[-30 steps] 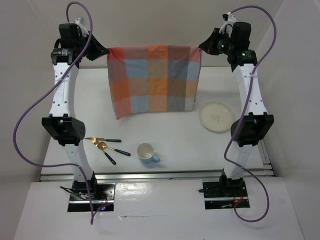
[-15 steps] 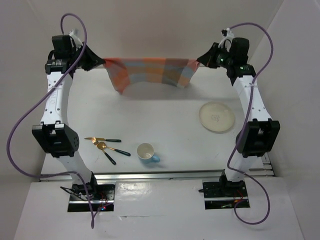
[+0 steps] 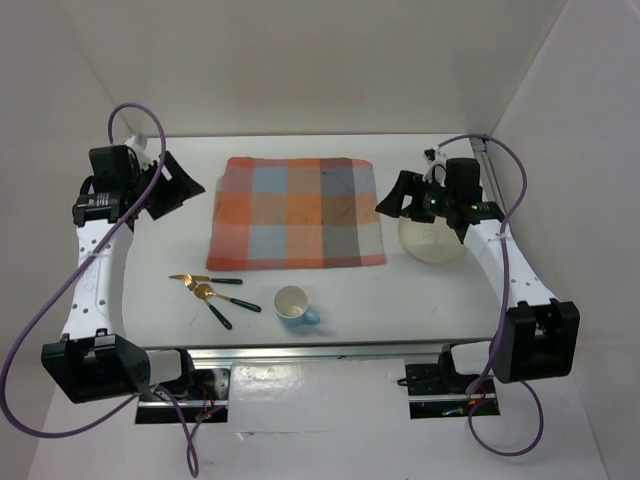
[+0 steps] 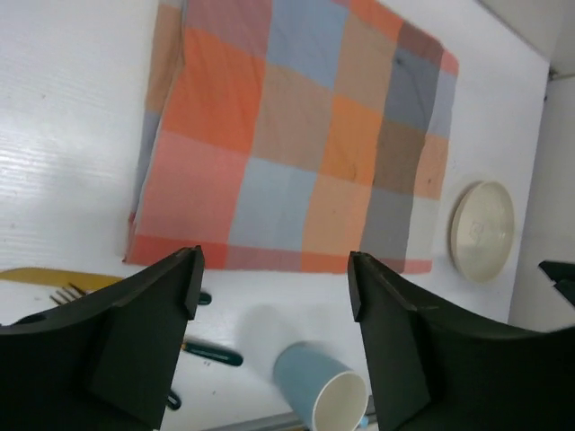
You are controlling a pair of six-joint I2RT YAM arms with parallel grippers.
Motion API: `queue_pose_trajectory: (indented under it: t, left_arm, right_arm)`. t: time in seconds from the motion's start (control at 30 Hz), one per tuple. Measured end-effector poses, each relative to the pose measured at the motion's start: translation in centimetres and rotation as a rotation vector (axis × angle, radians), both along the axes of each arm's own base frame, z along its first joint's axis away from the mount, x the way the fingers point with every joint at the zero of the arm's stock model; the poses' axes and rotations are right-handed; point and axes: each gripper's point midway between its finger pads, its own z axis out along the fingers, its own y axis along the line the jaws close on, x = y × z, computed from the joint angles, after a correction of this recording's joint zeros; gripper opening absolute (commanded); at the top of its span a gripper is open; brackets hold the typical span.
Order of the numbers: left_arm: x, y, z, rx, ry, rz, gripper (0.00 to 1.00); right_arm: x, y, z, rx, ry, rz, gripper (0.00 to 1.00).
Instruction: Set the dinner table for one person
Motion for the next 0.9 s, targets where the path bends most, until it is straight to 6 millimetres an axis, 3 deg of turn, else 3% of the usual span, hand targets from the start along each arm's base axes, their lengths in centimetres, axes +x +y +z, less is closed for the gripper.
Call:
queue_pose_trajectory:
  t: [0.03,0.07,0.17,0.23,0.33,0.4,0.5,0.6,0.7,0.9]
  left_arm:
    - [0.3,0.0,0.2,0.0,-0.009,0.0,0.21]
    - [0.7,-0.2,0.1,0.001,-0.014,-0.012,0.0]
    - [2.7,-1.1,-1.9,-0.012,0.017,-0.064,0.0]
    - [4.7,-1.9,-5.1,-0.028,0.075,-0.102,0.0]
    - [7.0,-2.3,-11.6,-0.052,0.23,-0.121,0.0]
    - [7.7,-2.5,-15.9,-0.055,0.337,-0.121,0.0]
    - [8.0,-2.7,-20.1,-0.046,0.439,-0.12,0.0]
    - [8.2,-3.2,-21.7,-0.028,0.48,-0.127,0.0]
    - [8.6,-3.8,-22.2,-0.014,0.486,-0.137,0.0]
    - [8.3,-4.6,-23.5,0.008,0.505,-0.15,0.0]
  right_arm:
    - [0.1,-0.1,0.0,-0.008,0.0,-0.011,0.76]
    - [0.2,-0.3,-0.1,-0.009,0.008,-0.036,0.48]
    - [0.7,-0.3,-0.9,-0.016,0.039,-0.067,0.19]
    - [1.7,0.8,-1.7,-0.015,0.075,-0.055,0.07]
    - [3.9,2.8,-3.7,-0.011,0.138,-0.023,0.03]
    - [5.5,4.3,-6.6,-0.022,0.211,-0.001,0.0]
    - [7.4,5.3,-10.2,-0.038,0.294,-0.006,0.0]
    - [8.7,5.7,-13.5,-0.043,0.356,-0.028,0.0]
    - [8.7,5.4,-16.2,-0.058,0.42,-0.07,0.0]
    - [7.9,4.1,-18.9,-0.09,0.466,-0.165,0.0]
